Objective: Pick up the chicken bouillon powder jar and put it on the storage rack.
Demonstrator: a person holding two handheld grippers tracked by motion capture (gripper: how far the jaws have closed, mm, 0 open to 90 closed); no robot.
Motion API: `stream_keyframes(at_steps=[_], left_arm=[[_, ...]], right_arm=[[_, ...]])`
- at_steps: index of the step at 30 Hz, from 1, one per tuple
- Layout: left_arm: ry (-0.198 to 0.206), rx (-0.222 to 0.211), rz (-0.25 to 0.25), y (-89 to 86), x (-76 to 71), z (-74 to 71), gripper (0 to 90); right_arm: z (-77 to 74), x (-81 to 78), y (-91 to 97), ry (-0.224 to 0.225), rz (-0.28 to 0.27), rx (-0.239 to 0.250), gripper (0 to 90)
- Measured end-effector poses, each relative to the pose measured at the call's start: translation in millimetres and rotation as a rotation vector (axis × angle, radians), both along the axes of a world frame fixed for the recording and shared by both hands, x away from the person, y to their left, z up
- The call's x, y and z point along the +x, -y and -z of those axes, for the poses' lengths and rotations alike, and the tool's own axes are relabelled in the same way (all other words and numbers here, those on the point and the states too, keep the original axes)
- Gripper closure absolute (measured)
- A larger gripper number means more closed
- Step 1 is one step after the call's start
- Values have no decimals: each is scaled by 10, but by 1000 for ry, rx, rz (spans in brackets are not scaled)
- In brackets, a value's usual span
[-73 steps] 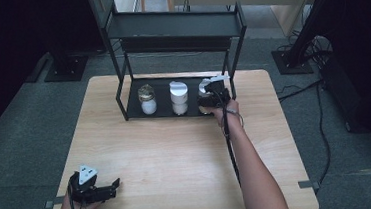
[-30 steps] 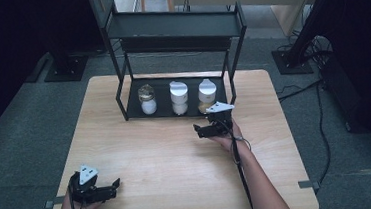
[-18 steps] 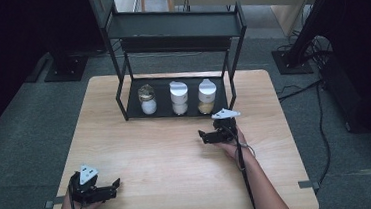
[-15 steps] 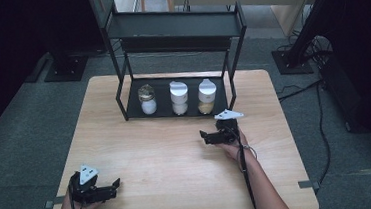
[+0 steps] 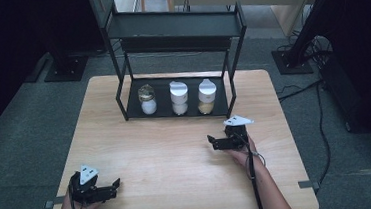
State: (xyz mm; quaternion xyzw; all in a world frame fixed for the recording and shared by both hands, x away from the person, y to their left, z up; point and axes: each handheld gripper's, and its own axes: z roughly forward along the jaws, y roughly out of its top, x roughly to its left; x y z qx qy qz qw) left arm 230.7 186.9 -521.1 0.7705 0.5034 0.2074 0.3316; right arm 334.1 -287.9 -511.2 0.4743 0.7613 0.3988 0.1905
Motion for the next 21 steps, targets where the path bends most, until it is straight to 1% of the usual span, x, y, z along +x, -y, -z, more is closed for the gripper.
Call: stream_keyframes(at_steps=[15, 21], left_arm=[[0, 3, 0, 3, 0, 1, 3], [0, 3, 1, 3, 0, 1, 3]], right_arm=[[2, -192, 116, 10, 3, 6, 58], [3, -270, 191, 15, 7, 9, 58]])
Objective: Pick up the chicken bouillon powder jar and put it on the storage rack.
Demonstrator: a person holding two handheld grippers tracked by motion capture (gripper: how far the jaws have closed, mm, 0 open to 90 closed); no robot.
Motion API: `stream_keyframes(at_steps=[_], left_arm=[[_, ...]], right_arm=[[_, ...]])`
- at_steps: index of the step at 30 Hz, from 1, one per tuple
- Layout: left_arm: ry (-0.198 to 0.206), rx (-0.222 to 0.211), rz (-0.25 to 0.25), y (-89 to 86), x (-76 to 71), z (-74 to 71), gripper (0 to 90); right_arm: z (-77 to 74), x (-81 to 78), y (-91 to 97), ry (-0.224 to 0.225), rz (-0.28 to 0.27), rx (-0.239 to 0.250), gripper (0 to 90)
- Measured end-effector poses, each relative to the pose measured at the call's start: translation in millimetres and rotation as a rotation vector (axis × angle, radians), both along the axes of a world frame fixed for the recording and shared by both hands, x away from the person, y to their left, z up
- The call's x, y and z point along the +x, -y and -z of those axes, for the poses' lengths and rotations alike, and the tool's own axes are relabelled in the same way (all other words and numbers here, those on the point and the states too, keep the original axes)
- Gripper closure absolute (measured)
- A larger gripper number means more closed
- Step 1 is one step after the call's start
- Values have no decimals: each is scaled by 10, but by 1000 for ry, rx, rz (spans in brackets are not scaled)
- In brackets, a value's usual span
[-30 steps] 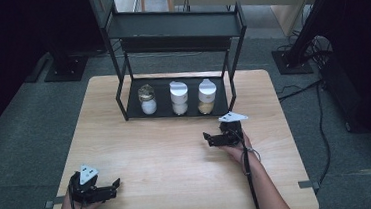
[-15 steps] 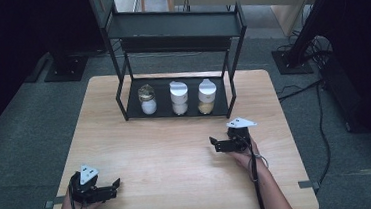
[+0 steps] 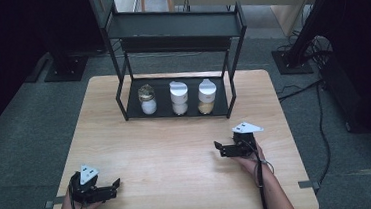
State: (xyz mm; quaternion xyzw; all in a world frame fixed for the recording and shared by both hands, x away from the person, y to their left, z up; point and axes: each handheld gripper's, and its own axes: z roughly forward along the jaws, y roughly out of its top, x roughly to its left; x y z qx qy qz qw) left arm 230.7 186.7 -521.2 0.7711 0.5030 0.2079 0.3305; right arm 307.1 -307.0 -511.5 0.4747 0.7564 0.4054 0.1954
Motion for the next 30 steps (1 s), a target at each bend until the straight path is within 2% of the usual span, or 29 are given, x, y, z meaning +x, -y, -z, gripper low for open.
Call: stream_keyframes(at_steps=[18, 30], left_arm=[[-1, 3, -1, 4, -1, 0, 3], [-1, 5, -4, 6, -1, 0, 3]], right_arm=[[3, -271, 227, 7, 15, -2, 60], [4, -394, 319, 5, 18, -5, 60]])
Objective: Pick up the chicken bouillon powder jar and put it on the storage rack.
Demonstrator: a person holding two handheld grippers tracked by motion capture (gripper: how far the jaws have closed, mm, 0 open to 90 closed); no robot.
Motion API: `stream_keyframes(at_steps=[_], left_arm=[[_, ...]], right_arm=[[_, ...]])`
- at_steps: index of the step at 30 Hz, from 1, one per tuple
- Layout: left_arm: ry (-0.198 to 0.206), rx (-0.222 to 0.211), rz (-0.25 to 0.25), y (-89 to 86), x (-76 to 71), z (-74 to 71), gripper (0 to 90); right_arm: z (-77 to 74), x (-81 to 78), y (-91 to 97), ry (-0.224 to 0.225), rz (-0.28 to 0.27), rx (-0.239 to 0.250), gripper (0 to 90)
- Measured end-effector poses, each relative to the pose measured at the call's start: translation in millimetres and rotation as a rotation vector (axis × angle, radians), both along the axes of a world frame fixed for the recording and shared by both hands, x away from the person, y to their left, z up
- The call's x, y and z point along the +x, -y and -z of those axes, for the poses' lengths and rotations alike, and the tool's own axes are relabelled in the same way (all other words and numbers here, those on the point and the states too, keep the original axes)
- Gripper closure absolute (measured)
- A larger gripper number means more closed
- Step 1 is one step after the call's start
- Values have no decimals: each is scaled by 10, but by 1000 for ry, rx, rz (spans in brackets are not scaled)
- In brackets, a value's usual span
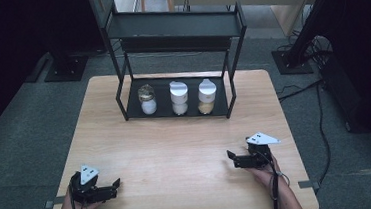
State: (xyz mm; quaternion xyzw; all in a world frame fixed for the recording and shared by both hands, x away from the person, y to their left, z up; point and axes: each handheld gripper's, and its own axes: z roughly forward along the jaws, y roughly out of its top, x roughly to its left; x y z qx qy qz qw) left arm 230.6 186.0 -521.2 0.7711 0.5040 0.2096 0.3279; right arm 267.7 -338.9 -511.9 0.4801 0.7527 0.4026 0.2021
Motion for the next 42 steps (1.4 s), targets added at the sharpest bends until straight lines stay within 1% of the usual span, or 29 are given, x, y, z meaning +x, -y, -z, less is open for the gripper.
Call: stream_keyframes(at_steps=[17, 28, 42], left_arm=[[0, 1, -2, 0, 0, 0, 3], [0, 2, -3, 0, 1, 0, 3], [0, 4, -8, 1, 2, 0, 3]], right_arm=[[3, -206, 156, -10, 18, -6, 60], [4, -361, 302, -13, 33, 8, 60], [8, -515, 459, -18, 46, 15, 60]])
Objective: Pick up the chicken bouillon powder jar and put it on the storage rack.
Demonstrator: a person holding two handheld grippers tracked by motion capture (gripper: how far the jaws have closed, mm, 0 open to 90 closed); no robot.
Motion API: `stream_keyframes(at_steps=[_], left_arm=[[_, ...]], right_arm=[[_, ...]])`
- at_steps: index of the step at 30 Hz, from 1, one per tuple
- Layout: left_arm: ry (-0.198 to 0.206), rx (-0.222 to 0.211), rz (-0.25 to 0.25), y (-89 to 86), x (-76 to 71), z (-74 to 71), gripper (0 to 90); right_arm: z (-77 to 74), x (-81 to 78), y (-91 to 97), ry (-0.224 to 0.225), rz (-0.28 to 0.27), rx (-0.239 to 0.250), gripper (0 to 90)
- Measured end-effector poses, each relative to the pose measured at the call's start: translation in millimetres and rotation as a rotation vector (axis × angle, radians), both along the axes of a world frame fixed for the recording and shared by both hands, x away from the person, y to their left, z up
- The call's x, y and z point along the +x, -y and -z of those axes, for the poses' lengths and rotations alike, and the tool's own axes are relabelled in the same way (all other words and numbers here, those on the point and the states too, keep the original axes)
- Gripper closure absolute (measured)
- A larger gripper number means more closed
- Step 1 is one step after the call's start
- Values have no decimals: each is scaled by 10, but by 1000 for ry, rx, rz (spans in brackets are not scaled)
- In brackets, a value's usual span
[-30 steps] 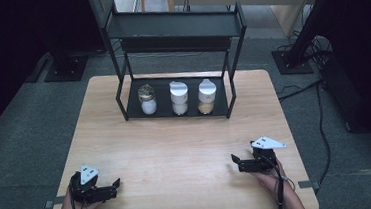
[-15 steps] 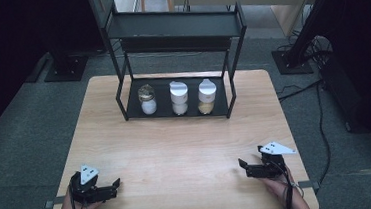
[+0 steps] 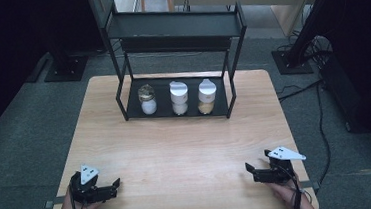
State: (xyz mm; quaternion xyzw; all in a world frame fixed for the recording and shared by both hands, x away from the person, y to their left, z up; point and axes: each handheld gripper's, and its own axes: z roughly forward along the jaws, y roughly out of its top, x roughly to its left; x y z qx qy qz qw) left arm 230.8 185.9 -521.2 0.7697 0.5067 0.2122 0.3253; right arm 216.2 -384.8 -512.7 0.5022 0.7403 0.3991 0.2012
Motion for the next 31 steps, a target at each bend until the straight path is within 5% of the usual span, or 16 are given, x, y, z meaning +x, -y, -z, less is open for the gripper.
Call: stream_keyframes(at_steps=[31], left_arm=[[1, 3, -6, 3, 0, 1, 3]], right_arm=[[11, -287, 330, -17, 35, 35, 62]])
